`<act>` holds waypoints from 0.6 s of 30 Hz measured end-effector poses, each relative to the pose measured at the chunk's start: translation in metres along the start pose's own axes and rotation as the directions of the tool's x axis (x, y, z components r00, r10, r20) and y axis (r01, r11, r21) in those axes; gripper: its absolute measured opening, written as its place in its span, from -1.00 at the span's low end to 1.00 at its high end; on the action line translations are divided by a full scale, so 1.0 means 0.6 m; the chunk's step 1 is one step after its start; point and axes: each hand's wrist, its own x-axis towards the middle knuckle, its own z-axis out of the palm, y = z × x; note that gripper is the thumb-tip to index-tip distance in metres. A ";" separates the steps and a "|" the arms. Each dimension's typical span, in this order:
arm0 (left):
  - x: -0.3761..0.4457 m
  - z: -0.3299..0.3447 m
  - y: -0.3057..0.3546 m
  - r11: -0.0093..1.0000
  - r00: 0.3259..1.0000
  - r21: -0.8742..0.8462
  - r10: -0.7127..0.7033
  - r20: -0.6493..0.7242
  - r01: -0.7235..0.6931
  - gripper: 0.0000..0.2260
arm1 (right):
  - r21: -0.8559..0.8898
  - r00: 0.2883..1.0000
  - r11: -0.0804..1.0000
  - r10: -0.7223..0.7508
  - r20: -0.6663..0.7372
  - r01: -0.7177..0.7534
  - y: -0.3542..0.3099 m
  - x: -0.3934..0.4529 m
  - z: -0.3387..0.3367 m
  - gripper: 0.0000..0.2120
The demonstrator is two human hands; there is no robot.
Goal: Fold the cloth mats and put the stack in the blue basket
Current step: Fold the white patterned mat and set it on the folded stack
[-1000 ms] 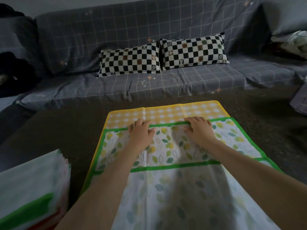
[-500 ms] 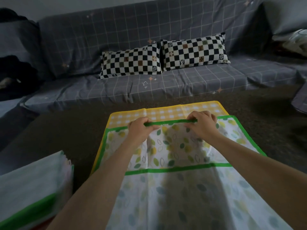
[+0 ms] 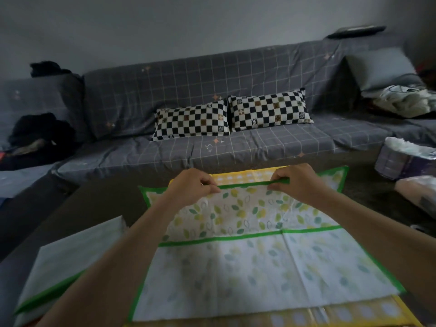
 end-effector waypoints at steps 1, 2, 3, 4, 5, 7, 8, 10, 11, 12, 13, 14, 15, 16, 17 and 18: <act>-0.016 -0.005 0.009 1.000 1.000 0.013 0.006 0.010 -0.007 -0.94 | -0.009 1.000 1.000 -0.003 0.010 0.003 -0.007 -0.016 -0.009 -0.78; -0.032 -0.008 0.017 1.000 1.000 0.022 0.010 0.021 -0.010 -0.94 | -0.010 1.000 1.000 0.003 0.023 -0.002 -0.012 -0.031 -0.017 -0.79; -0.048 -0.009 0.025 1.000 0.999 0.024 0.013 0.030 -0.013 -0.94 | -0.012 0.999 1.000 0.010 0.038 -0.009 -0.018 -0.046 -0.024 -0.80; -0.065 -0.008 0.032 1.000 0.999 0.013 0.015 0.037 -0.016 -0.94 | -0.020 0.998 1.000 0.021 0.055 -0.019 -0.024 -0.062 -0.028 -0.82; -0.080 -0.005 0.036 1.000 0.999 -0.008 0.016 0.043 -0.016 -0.94 | -0.028 0.997 0.999 0.032 0.072 -0.030 -0.027 -0.077 -0.030 -0.83; -0.111 0.007 0.041 0.999 0.998 -0.047 0.012 0.061 -0.009 -0.95 | -0.011 0.994 0.998 0.061 0.091 -0.061 -0.030 -0.109 -0.027 -0.86; -0.126 0.016 0.041 0.998 0.997 -0.059 0.015 0.074 -0.010 -0.95 | 0.009 0.993 0.997 0.074 0.096 -0.075 -0.030 -0.126 -0.023 -0.87; -0.152 0.037 0.035 0.997 0.995 -0.079 0.018 0.098 -0.011 -0.96 | 0.026 0.989 0.995 0.087 0.119 -0.091 -0.029 -0.158 -0.010 -0.88; -0.165 0.047 0.033 0.996 0.994 -0.084 0.017 0.111 -0.007 -0.96 | 0.024 0.986 0.996 0.086 0.140 -0.090 -0.030 -0.173 -0.003 -0.87; -0.178 0.058 0.030 0.996 0.992 -0.087 0.012 0.123 -0.001 -0.96 | 0.023 0.982 0.996 0.084 0.167 -0.089 -0.031 -0.187 0.005 -0.87; -0.190 0.069 0.028 0.996 0.990 -0.093 0.000 0.138 0.013 -0.95 | 0.027 0.979 0.996 0.084 0.188 -0.090 -0.032 -0.201 0.013 -0.87; -0.201 0.079 0.026 0.994 0.988 -0.106 -0.017 0.153 0.034 -0.94 | 0.035 0.976 0.995 0.087 0.202 -0.096 -0.032 -0.214 0.021 -0.88; -0.211 0.091 0.024 0.992 0.986 -0.116 -0.037 0.165 0.057 -0.94 | 0.046 0.974 0.994 0.091 0.206 -0.103 -0.031 -0.227 0.030 -0.88; -0.221 0.101 0.022 0.990 0.984 -0.120 -0.055 0.172 0.077 -0.93 | 0.060 0.975 0.992 0.093 0.204 -0.107 -0.028 -0.239 0.039 -0.88; -0.230 0.112 0.018 0.988 0.983 -0.121 -0.070 0.172 0.091 -0.93 | 0.071 0.974 0.991 0.095 0.204 -0.111 -0.024 -0.249 0.048 -0.87; -0.238 0.121 0.015 0.987 0.982 -0.123 -0.079 0.169 0.101 -0.92 | 0.079 0.975 0.991 0.094 0.204 -0.112 -0.020 -0.258 0.057 -0.87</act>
